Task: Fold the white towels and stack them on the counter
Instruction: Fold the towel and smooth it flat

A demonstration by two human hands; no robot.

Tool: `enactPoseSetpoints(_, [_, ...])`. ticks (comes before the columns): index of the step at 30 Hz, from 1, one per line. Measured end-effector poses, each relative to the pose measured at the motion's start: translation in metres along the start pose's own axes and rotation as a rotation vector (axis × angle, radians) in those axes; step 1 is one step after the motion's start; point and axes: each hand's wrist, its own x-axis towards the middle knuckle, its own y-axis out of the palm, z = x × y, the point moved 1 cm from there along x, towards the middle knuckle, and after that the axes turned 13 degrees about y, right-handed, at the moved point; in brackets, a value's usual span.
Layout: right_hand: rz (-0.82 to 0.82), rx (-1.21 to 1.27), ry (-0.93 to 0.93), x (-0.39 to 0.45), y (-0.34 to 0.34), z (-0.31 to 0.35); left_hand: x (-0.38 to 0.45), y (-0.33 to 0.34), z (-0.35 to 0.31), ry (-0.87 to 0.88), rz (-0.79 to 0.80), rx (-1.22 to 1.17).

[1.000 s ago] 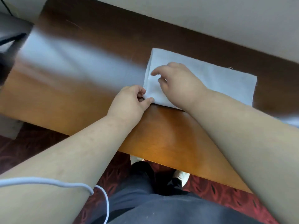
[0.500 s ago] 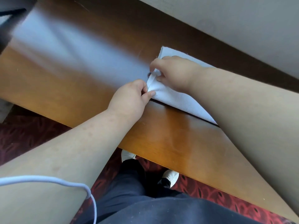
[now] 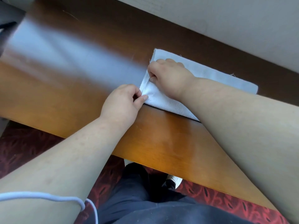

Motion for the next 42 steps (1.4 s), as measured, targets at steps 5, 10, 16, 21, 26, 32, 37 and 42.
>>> enactPoseSetpoints(5, [-0.06, 0.012, 0.055, -0.005, 0.006, 0.002, 0.003, -0.005, -0.004, -0.058, 0.017, 0.055])
enactPoseSetpoints(10, [-0.097, 0.274, 0.195, -0.039, 0.009, -0.001, 0.003, -0.006, -0.023, -0.037, -0.075, 0.122])
enactPoseSetpoints(16, [-0.2, 0.296, 0.664, -0.113, 0.022, -0.066, 0.036, 0.044, -0.093, 0.588, 0.203, 0.325])
enactPoseSetpoints(21, [-0.08, 0.085, 0.723, -0.142, 0.035, -0.132, 0.061, 0.068, -0.059, 0.428, 0.392, 0.597])
enactPoseSetpoints(26, [-0.084, 0.212, 0.987, -0.162, 0.027, -0.166, 0.057, 0.057, -0.048, 0.263, 0.248, 0.482])
enactPoseSetpoints(32, [-0.303, 0.929, 1.414, -0.175, 0.003, -0.149, 0.069, 0.029, -0.046, -0.376, -0.064, -0.153])
enactPoseSetpoints(37, [-0.033, 0.935, 1.525, -0.183, -0.01, -0.139, 0.06, 0.015, -0.039, -0.315, 0.19, 0.043])
enactPoseSetpoints(42, [-0.019, 1.011, 1.444, -0.184, -0.017, -0.135, 0.056, 0.011, -0.041, -0.335, 0.207, -0.135])
